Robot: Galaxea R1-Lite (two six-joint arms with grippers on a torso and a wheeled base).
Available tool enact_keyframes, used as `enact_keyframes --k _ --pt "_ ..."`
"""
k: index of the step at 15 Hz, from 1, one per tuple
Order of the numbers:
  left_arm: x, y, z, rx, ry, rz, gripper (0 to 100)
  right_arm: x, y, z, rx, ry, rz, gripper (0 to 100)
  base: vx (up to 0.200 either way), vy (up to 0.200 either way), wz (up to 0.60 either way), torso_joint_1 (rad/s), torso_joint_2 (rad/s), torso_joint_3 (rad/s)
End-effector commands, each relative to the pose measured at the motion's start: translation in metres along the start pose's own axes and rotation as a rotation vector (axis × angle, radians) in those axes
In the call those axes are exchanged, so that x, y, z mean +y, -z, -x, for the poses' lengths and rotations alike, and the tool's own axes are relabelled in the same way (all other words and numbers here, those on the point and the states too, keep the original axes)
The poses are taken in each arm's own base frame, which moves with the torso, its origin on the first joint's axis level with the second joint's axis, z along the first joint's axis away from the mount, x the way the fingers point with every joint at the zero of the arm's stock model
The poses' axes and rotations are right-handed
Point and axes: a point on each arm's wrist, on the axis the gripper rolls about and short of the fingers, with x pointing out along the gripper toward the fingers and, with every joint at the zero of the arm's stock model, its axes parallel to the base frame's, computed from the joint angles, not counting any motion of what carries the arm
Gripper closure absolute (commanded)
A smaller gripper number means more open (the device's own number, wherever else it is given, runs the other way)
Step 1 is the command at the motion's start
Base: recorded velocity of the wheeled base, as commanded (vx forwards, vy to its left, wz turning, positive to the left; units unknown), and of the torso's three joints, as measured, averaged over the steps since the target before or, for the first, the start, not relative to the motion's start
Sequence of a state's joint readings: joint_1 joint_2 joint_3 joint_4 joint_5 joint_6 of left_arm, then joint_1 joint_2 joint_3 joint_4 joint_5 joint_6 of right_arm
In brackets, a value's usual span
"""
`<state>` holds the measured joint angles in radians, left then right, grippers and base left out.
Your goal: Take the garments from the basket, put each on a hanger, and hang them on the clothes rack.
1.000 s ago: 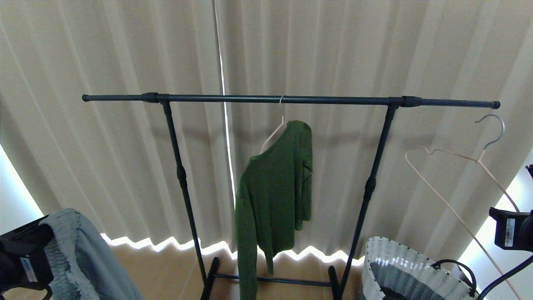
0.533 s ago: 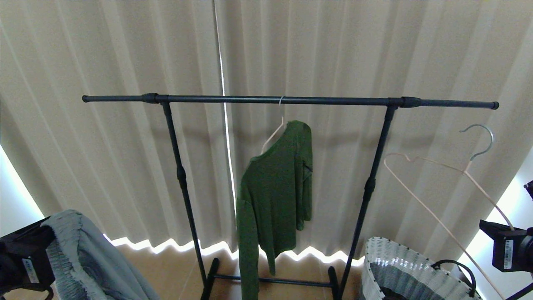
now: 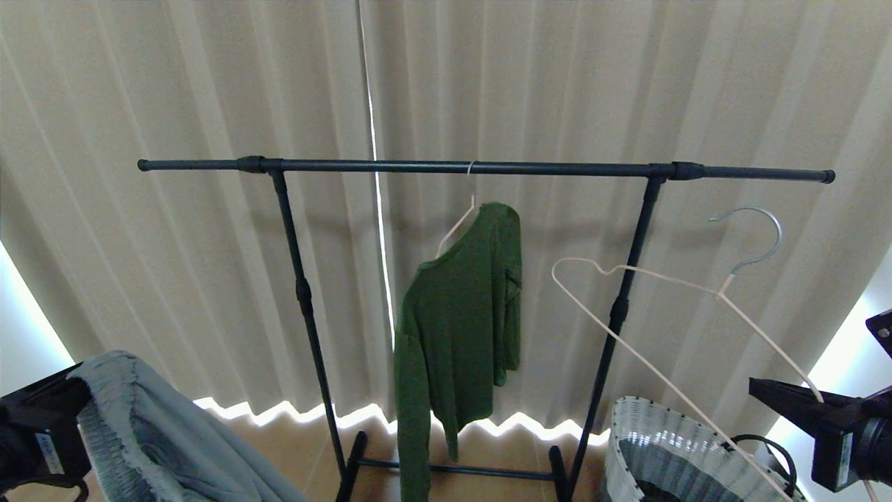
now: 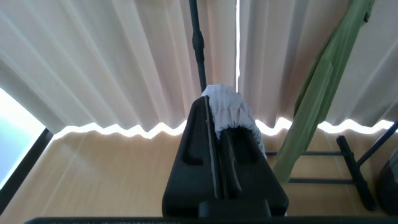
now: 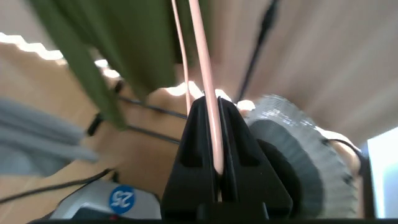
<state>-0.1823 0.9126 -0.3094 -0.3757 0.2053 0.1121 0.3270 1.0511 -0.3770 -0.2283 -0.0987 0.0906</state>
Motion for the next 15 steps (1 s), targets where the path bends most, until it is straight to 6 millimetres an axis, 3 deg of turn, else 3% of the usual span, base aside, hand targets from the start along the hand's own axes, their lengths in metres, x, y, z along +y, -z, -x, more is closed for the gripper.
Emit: enact_keyframes --k 1,8,15 --pt "0.0 -0.0001 0.0 0.0 0.0 0.002 100 0.0004 0.0007 0.0009 -0.001 -0.005 0.002 100 0.0 0.0 0.0 0.0 0.0 0.0" --pt "0.0003 -0.0003 0.0005 -0.003 -0.002 0.0 100 0.0006 0.0032 0.001 0.006 -0.007 0.004 100 0.0 0.0 0.0 0.0 0.0 0.0" --pt "0.0003 0.0001 0.0008 -0.003 -0.002 -0.002 100 0.0006 0.0032 0.001 0.006 -0.007 0.005 100 0.0 0.171 0.0 0.001 0.0 0.002"
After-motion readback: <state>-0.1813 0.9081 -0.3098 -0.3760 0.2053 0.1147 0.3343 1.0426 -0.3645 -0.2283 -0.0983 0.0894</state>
